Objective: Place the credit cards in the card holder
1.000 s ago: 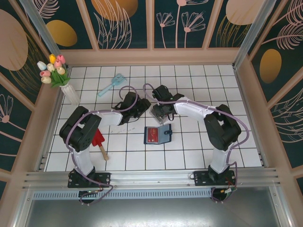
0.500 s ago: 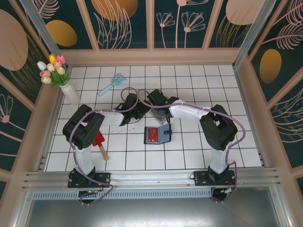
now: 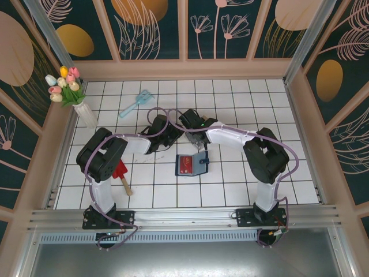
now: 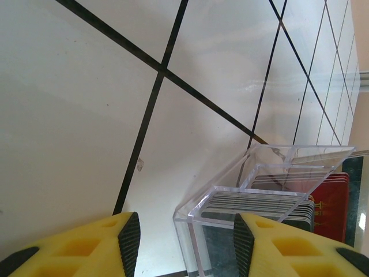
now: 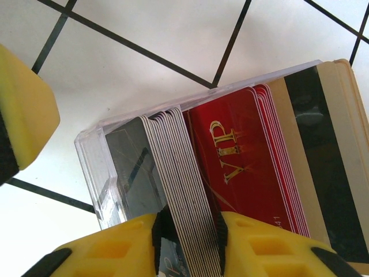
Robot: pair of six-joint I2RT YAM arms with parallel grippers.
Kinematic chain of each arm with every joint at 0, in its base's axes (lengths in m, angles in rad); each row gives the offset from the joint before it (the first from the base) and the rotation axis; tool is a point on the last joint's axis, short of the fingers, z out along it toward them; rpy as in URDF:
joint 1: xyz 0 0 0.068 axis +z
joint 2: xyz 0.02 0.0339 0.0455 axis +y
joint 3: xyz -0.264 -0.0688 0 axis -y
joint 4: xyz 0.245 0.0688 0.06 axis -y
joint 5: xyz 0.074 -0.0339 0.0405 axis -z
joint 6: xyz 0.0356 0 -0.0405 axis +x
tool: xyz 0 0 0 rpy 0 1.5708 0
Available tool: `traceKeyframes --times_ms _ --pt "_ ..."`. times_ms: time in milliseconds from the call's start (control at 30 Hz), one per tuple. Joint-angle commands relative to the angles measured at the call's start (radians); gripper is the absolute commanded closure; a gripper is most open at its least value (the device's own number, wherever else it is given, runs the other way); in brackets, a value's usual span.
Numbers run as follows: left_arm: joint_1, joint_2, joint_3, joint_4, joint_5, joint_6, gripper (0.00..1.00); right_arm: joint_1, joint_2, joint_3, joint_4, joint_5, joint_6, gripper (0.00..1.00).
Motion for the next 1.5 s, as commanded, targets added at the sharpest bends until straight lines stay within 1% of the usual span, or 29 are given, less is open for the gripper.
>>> traceKeyframes --times_ms 0,67,100,133,367,533,733,1367,1467 --pt "0.002 -0.009 -0.014 0.023 0.002 0.006 0.51 -0.005 -0.014 0.031 -0.027 0.057 -0.006 0.69" --pt "0.002 -0.009 -0.014 0.023 0.000 0.008 0.50 -0.006 -0.014 0.034 -0.030 0.061 -0.008 0.70" --pt "0.001 -0.010 -0.014 0.023 0.002 0.009 0.51 -0.007 -0.014 0.034 -0.030 0.059 -0.008 0.73" --pt "0.002 -0.010 -0.011 0.021 0.002 0.010 0.51 -0.007 -0.015 0.037 -0.035 0.060 -0.009 0.74" --pt "0.002 -0.012 -0.011 0.023 0.003 0.013 0.51 -0.010 -0.017 0.042 -0.043 0.069 -0.005 0.73" --pt "0.001 -0.012 -0.007 0.024 0.006 0.015 0.51 -0.011 -0.015 0.038 -0.046 0.079 -0.005 0.70" --pt "0.000 -0.015 -0.012 0.025 0.008 0.013 0.50 -0.013 -0.023 0.039 -0.048 0.081 -0.007 0.74" --pt "0.000 -0.018 -0.008 0.025 0.014 0.015 0.50 -0.027 -0.055 0.032 -0.055 0.102 0.001 0.74" --pt "0.000 -0.019 -0.005 0.024 0.013 0.015 0.50 -0.028 -0.062 0.031 -0.053 0.099 0.000 0.76"
